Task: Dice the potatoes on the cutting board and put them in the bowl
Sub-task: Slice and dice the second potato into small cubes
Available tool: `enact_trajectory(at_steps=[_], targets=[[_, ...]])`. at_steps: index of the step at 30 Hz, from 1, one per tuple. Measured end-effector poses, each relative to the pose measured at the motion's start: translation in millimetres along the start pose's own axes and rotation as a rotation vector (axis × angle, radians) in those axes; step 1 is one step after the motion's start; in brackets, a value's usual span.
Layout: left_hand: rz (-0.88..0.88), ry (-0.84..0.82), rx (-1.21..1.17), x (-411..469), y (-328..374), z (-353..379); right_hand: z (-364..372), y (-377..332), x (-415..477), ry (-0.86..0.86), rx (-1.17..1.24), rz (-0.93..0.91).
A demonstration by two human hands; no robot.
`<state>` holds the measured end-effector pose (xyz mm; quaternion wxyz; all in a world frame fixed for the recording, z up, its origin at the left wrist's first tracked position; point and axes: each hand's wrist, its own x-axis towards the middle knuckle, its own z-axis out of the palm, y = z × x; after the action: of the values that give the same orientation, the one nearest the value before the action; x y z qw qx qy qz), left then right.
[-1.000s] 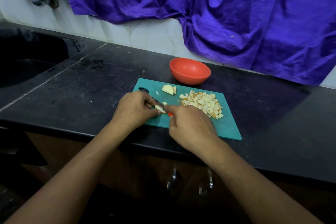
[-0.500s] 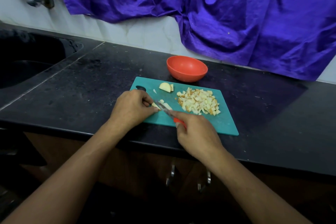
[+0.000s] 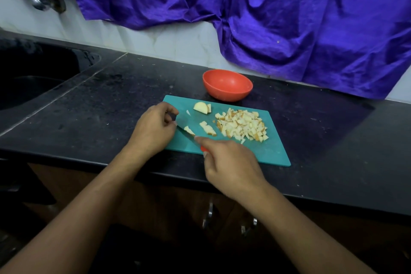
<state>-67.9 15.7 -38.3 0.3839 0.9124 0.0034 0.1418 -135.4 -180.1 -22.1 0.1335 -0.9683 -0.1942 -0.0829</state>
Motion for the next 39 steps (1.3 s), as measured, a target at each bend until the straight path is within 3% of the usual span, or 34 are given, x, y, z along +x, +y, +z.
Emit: enact_trajectory(at_steps=[3,6,11,18,26,39], targets=[[0.005,-0.010,0.012,1.3,-1.2,-0.1,4.2,10.3,4.8,0.014,-0.093,-0.003],[0.015,-0.022,0.032,2.2,-2.2,0.8,-3.1,30.1,6.5,0.040,-0.144,0.150],[0.029,-0.033,0.091,4.8,0.8,3.8,-3.3,45.5,9.0,0.066,-0.020,0.243],[0.088,-0.058,0.169,30.2,5.7,12.2,14.7,59.3,25.4,0.325,0.239,0.199],[0.239,-0.089,0.275,70.1,19.8,40.2,21.6,67.2,26.5,0.344,0.310,0.207],[0.383,0.064,0.181,45.5,10.1,31.5,23.2,69.3,26.2,0.370,0.359,0.222]])
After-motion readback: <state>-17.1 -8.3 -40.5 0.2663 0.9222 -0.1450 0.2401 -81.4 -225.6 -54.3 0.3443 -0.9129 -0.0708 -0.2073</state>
